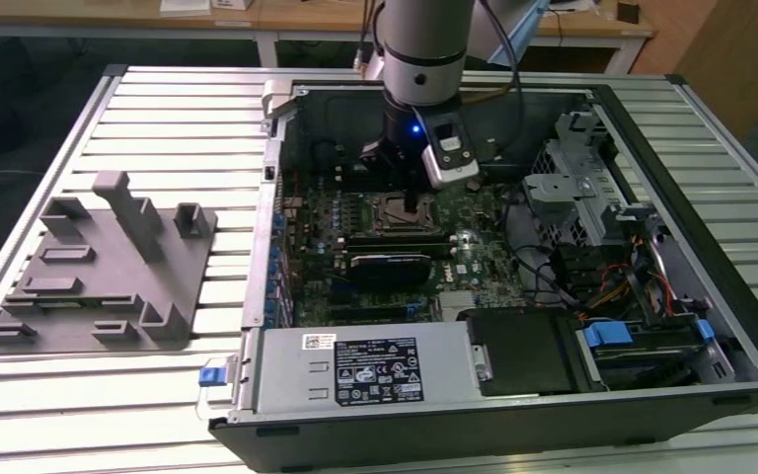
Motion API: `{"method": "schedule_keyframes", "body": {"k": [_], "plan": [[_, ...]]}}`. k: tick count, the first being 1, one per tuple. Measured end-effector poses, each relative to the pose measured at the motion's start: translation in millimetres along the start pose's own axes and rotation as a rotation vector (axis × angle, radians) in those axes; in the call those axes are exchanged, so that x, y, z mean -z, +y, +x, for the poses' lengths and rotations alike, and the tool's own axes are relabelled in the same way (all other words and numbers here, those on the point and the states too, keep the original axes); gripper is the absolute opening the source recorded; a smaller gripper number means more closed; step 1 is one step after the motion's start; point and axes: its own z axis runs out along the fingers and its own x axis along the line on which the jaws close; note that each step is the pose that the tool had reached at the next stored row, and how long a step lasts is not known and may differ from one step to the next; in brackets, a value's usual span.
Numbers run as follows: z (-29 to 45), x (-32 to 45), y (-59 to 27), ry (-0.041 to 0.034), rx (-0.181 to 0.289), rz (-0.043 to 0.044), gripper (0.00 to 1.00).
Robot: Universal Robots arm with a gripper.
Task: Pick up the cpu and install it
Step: 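Install the second cpu locking lever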
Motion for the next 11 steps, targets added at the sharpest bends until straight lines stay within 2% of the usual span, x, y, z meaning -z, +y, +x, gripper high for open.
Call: {"method": "schedule_keyframes", "body": {"k": [11], "plan": [[-3.1, 0.1, -13.1, 0.0000, 0.000, 0.0001, 0.11]]}}
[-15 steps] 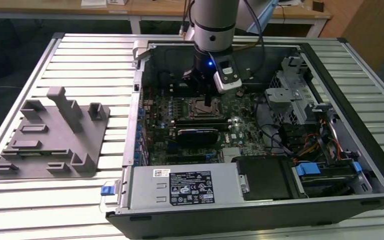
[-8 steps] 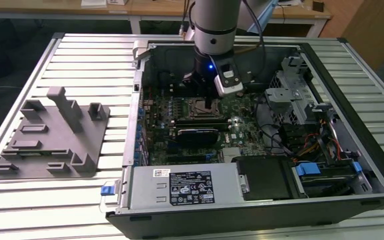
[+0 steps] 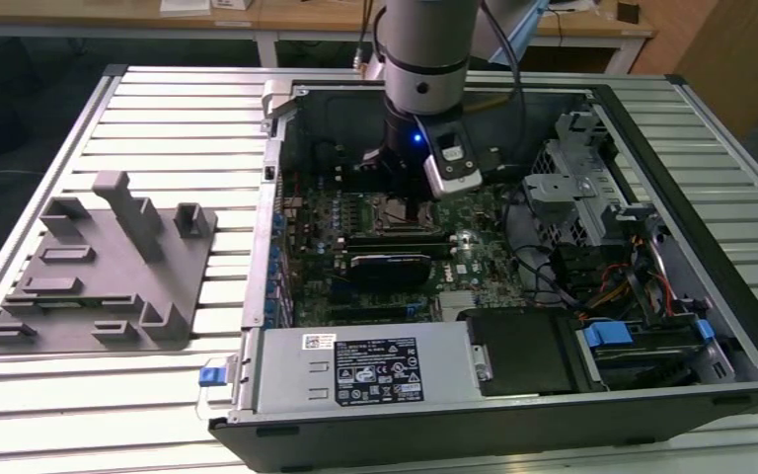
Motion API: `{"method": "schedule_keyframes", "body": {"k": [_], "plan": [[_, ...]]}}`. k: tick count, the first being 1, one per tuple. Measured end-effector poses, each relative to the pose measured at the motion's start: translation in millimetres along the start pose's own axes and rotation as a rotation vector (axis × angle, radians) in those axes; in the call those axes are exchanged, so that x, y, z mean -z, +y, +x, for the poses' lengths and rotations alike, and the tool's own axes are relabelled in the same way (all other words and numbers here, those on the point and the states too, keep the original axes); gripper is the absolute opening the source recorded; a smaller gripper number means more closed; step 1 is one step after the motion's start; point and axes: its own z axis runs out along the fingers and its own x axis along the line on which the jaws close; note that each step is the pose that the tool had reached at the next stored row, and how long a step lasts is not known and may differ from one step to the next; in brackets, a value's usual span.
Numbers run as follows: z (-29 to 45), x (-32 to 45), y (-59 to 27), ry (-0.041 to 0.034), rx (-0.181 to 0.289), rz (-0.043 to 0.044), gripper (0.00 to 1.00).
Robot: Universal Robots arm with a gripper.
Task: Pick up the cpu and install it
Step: 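Install the second cpu locking lever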
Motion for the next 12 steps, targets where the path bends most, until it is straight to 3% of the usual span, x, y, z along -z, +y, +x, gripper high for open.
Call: {"method": "schedule_keyframes", "body": {"k": [8, 12], "plan": [[-1.7, -0.3, -7.6, 0.0000, 0.003, -0.0002, 0.11], [-1.1, -1.4, -8.1, 0.0005, 0.042, -0.0019, 0.11]]}}
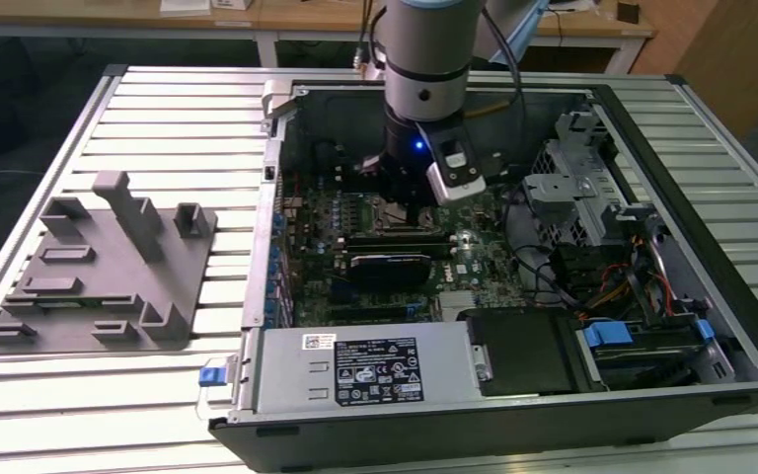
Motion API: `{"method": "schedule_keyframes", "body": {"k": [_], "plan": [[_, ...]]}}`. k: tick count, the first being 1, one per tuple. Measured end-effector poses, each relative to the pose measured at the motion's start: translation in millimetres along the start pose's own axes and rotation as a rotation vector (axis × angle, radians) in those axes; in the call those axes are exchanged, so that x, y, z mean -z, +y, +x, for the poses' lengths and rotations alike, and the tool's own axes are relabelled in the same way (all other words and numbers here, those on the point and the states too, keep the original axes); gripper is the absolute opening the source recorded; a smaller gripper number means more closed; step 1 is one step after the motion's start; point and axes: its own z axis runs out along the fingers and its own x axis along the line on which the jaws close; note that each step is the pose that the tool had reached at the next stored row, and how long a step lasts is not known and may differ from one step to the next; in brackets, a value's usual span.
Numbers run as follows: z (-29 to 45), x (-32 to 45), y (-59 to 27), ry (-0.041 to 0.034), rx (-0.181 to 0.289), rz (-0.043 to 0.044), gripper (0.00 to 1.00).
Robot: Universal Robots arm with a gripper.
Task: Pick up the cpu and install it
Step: 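Install the second cpu locking lever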
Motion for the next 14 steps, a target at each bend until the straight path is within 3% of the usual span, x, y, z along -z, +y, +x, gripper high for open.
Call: {"method": "schedule_keyframes", "body": {"k": [4, 14], "plan": [[1.6, -0.9, -0.4, 0.0005, 0.045, -0.0021, 0.11], [16.2, -3.3, -7.1, 0.0015, 0.089, -0.0056, 0.11]]}}
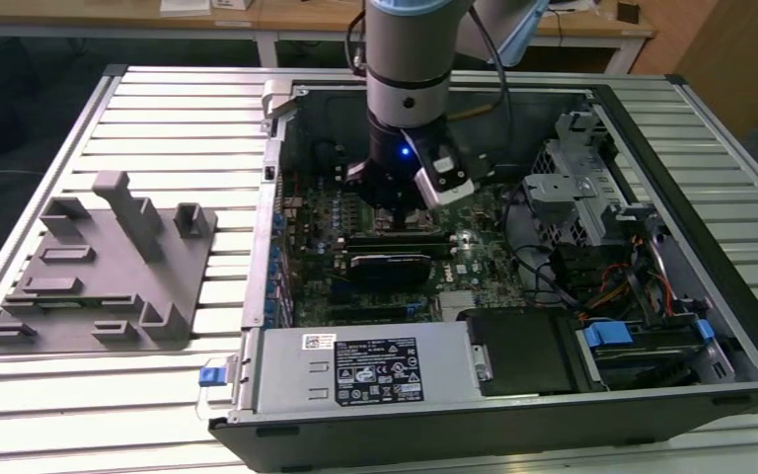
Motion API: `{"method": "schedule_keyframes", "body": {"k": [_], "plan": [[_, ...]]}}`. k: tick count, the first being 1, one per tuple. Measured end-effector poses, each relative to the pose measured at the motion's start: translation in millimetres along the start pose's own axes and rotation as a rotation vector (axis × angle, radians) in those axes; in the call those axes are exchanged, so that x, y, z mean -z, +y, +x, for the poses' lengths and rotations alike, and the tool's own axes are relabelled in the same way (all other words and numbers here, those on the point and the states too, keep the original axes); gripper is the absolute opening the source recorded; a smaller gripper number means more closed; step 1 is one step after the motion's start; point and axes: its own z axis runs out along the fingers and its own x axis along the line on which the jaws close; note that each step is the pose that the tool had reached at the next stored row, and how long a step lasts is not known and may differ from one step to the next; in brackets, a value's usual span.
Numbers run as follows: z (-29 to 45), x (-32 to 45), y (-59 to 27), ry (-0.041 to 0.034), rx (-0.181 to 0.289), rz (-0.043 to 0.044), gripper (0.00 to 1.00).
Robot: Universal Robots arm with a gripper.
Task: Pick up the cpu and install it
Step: 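Install the second cpu locking lever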
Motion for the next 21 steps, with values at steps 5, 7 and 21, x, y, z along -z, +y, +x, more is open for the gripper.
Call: {"method": "schedule_keyframes", "body": {"k": [5, 7, 21], "plan": [[2.5, -1.9, -1.8, 0.0002, 0.012, -0.0007, 0.11], [3.2, -2.8, -2.2, 0.0005, 0.013, -0.0024, 0.11], [17.3, -9.2, -4.9, 0.0031, 0.033, -0.0242, 0.11]]}}
